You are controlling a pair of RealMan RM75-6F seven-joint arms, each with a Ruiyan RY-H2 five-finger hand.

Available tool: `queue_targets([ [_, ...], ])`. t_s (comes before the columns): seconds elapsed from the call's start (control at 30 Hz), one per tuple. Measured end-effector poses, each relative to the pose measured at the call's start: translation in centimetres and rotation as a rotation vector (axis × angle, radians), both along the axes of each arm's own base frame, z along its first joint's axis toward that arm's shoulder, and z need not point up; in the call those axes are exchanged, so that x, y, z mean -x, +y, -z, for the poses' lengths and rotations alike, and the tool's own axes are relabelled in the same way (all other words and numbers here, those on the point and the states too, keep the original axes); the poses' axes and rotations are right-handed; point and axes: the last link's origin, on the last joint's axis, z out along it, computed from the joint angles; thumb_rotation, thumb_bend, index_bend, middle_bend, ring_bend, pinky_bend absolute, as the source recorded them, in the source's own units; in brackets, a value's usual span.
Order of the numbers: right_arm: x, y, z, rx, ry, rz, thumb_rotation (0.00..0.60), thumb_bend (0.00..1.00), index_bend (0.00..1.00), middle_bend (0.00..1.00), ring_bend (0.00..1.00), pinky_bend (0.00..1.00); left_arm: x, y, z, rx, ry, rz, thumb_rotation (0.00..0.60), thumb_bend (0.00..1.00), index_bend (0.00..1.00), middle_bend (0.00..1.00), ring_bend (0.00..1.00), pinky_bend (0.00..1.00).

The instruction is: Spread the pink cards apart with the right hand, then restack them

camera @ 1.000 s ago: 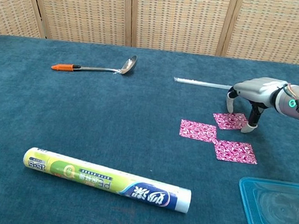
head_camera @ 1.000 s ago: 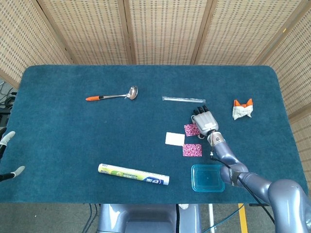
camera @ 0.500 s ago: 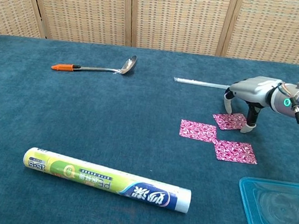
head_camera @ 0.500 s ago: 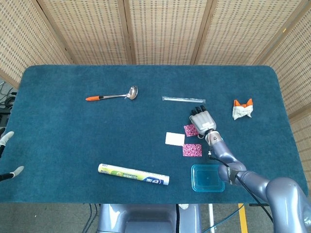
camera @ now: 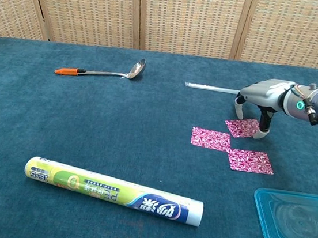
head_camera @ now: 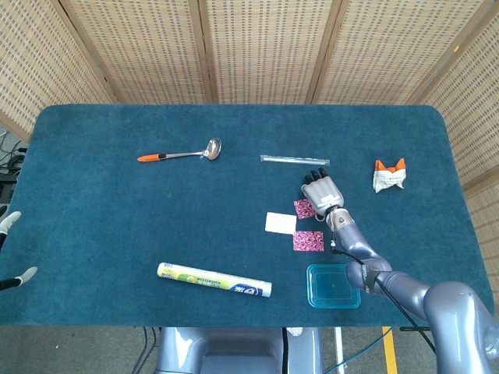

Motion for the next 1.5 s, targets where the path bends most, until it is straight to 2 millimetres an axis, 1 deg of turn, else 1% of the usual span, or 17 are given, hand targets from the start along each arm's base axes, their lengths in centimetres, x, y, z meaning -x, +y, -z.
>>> queue_targets([
  [0.37, -0.22, -0.1, 0.16, -0.001, 0.011, -0.004, 0.6, 0.21, 0.38, 0.16, 0.0, 0.0, 0.12, -0.03, 0.0, -0.001, -0.001, -0.002, 0.6, 0.14, 0.08, 0.0, 0.0, 0.0],
  [0.53, 0.03, 0.03, 0.19, -0.001, 0.012, 0.002, 0.6, 0.25, 0.38, 0.17, 0.0, 0.0, 0.09, 0.01, 0.0, 0.0, -0.001, 0.001, 0.6, 0.14, 0.08, 0.0, 0.0, 0.0],
  [0.67, 0.15, 0.03, 0.26, 0.006, 0.012, 0.004, 0.6, 0.31, 0.4, 0.18, 0.0, 0.0, 0.14, -0.05, 0.03, 0.0, 0.0, -0.001, 0.6, 0.14, 0.08, 0.0, 0.0, 0.0],
  [0.97, 0.05, -0.04, 0.31, 0.01, 0.006, 0.0, 0.6, 0.36, 0.43, 0.2, 0.0, 0.0, 0.21, -0.03, -0.05, -0.004, 0.001, -0.004, 0.6, 0.14, 0.08, 0.0, 0.0, 0.0],
  [1.5, -0.18, 0.05, -0.3, 0.015, -0.01, -0.013, 0.6, 0.36, 0.44, 0.2, 0.0, 0.0, 0.23, 0.1, -0.01, -0.002, 0.001, -0.005, 0.6, 0.14, 0.08, 0.0, 0.0, 0.0],
])
